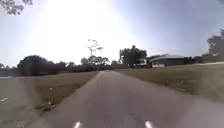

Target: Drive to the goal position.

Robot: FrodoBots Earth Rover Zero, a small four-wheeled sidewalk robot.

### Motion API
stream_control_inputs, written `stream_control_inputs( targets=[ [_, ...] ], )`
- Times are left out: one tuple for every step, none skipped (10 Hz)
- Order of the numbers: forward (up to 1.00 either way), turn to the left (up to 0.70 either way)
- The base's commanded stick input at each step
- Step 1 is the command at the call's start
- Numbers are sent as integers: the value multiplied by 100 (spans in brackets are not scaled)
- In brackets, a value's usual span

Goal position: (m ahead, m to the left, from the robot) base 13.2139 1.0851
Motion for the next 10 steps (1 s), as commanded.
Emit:
stream_control_inputs(
  targets=[
    [100, 1],
    [100, 2],
    [100, 3],
    [100, 18],
    [100, 40],
    [100, 40],
    [100, 40],
    [100, 40],
    [100, 27],
    [100, 6]
  ],
)
